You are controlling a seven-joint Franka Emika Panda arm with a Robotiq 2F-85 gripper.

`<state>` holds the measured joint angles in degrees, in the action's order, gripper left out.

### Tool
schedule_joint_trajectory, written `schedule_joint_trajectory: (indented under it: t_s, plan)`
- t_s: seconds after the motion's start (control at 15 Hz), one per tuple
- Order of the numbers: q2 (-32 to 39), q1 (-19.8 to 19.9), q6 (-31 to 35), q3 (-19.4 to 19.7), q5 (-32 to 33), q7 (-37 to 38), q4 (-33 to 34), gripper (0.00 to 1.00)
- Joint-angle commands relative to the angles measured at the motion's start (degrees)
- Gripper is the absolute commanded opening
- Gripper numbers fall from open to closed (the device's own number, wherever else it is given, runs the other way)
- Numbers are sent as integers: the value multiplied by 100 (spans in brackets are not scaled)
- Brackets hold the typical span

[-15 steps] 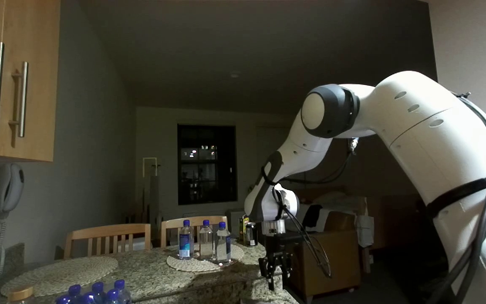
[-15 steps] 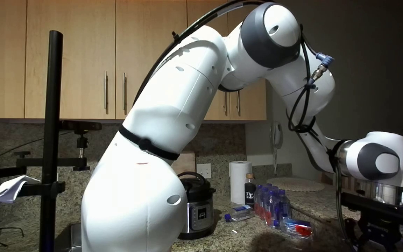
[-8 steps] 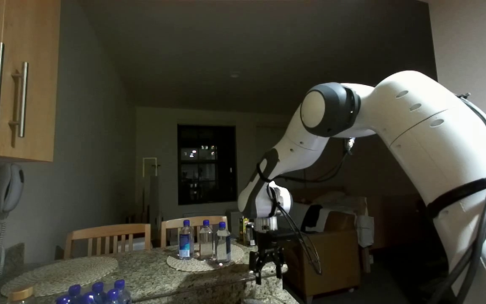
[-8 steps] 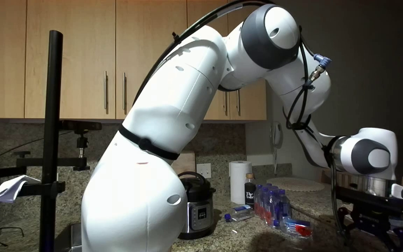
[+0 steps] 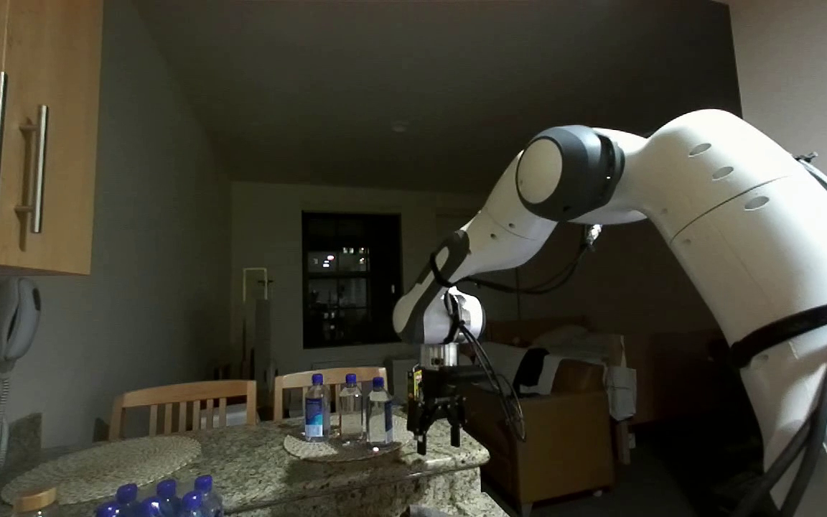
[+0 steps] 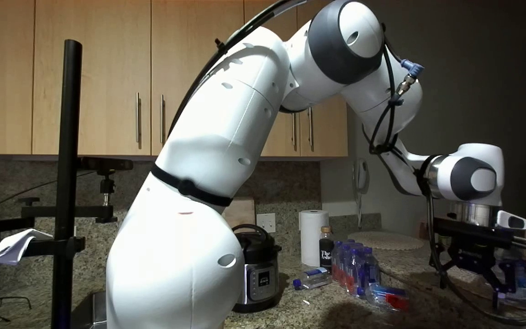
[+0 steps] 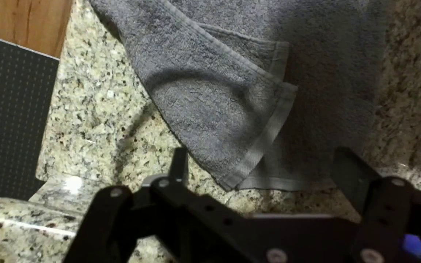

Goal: Move the cloth

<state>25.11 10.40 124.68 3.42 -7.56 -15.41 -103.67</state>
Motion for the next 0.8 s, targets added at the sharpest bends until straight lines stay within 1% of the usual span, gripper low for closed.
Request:
schedule_joint_trajectory:
  t_s: [0.0, 0.13, 0.2, 0.27, 0.47, 0.67, 0.73]
  plan:
    - [-295, 180, -566, -125, -167, -450, 235, 100]
    - [-412, 171, -677, -95, -151, -579, 345, 100]
    - [-473, 153, -612, -72, -116, -601, 350, 100]
    - [-550, 122, -436, -45, -42, -613, 320, 100]
    - [-767, 24, 383, 8, 117, -483, 107, 100]
    - [-955, -120, 1062, 100, 516, -133, -166, 100]
    - [-1016, -177, 1197, 143, 691, -22, -256, 100]
